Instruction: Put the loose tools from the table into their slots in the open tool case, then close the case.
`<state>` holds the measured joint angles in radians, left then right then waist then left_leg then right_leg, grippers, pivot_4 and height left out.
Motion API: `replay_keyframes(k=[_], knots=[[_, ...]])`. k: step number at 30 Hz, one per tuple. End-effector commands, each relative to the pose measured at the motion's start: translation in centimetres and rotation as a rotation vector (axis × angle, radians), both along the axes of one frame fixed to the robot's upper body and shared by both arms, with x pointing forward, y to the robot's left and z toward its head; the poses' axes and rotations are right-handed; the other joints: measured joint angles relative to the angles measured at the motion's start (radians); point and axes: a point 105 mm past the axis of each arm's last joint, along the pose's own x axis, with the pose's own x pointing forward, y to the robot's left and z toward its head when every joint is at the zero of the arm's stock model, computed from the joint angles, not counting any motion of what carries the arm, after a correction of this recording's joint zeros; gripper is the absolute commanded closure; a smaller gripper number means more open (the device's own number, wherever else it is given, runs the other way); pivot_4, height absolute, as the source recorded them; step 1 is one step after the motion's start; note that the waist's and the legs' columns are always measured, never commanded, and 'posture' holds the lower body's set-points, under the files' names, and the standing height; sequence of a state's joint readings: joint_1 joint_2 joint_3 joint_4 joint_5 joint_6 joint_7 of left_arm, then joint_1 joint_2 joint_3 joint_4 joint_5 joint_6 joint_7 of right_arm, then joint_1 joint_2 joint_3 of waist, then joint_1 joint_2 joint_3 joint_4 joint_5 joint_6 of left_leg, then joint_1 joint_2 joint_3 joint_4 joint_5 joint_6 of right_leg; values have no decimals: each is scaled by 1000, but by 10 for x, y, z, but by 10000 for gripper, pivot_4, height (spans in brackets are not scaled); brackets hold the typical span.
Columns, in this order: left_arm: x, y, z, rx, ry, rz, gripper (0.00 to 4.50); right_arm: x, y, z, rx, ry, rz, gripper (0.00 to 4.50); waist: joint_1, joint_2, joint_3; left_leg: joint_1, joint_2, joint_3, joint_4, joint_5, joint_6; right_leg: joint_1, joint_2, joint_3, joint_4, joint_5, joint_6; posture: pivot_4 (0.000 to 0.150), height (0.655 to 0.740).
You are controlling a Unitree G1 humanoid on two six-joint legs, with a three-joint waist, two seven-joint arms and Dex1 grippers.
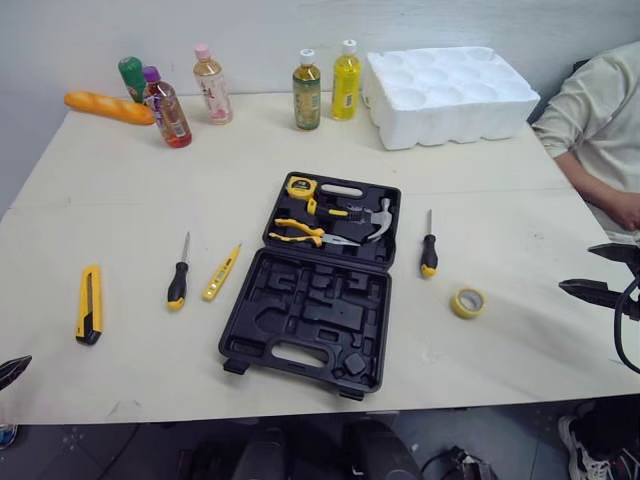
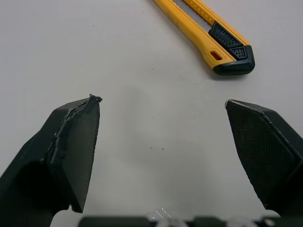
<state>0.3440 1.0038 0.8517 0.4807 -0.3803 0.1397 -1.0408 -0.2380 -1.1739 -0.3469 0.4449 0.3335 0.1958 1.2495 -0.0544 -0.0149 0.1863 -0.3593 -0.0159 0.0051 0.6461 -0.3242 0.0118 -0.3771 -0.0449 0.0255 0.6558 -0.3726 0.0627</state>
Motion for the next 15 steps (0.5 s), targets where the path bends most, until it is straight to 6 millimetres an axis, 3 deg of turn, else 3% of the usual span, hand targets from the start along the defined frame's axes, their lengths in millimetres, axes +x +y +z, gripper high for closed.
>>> replay_keyframes(k=[1, 15], knots=[[-2, 5, 1, 74, 24, -7, 519, 0, -1, 9, -12, -35, -4, 0, -1, 0, 0, 0, 0, 0, 0, 0, 0, 0, 0, 0, 0, 0, 0, 1500, 7400], [6, 12, -5, 73, 23, 42, 519, 1, 0, -1, -23, -28, -41, 0, 0, 0, 0, 0, 0, 0, 0, 0, 0, 0, 0, 0, 1, 0, 0, 1500, 7400]])
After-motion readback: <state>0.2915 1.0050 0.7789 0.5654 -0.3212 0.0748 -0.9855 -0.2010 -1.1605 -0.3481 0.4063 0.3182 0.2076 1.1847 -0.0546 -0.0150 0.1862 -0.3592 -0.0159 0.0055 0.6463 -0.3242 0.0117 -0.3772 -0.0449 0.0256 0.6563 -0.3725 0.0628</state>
